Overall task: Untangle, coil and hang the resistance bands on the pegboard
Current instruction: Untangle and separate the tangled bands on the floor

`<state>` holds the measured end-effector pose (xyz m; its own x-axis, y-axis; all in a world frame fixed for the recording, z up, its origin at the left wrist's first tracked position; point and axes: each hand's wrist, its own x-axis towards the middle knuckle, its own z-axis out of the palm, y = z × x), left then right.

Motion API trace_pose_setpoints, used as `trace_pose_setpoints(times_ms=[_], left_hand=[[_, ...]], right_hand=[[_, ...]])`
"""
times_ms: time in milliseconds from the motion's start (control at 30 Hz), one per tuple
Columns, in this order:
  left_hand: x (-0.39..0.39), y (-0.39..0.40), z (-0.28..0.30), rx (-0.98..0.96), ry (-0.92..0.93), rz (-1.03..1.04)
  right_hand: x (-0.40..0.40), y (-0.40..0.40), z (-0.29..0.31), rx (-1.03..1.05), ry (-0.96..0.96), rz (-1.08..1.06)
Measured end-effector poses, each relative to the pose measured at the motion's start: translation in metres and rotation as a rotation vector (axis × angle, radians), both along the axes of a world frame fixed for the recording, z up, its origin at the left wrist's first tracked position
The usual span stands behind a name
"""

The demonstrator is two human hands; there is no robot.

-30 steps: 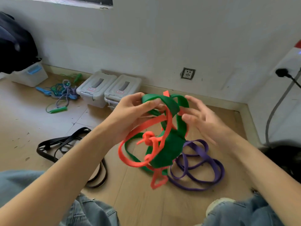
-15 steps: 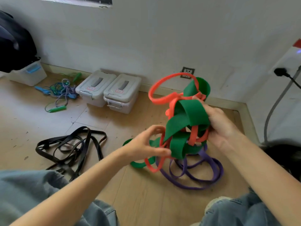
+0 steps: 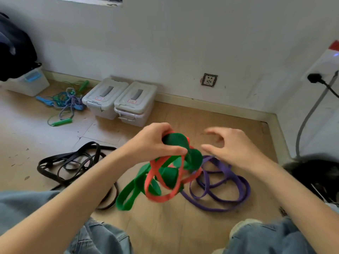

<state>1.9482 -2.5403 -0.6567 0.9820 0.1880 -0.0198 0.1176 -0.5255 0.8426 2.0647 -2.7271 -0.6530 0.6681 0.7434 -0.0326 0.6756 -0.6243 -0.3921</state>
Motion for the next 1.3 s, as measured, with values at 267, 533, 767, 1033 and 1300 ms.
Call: trace_pose_setpoints(times_ms=[267, 533, 767, 1033, 1300], left_hand=[[-0.012, 0.002, 0.017, -0.239, 0.028, -0.144], [-0.012, 0.027, -0.003, -0.752, 0.024, 0.250], [-0.009, 0.038, -0.038, 0.245, 0.428, 0.199], [0.008, 0.006, -0.058, 0.240, 0.171, -0.104], [0.007, 0.035, 0.008, -0.545, -0.152, 0.140]], right_hand=[[-0.025, 0.016, 0.012, 0.310, 0.480, 0.264], [-0.009, 0.007, 0.020, 0.814, 0.507, -0.171], [-0.005, 0.006, 0.021, 0.831, 0.496, -0.166], [-0.006, 0.018, 0.017, 0.992, 0.831, -0.109], [-0.004, 0.009, -0.005, 0.306, 0.771, -0.332]])
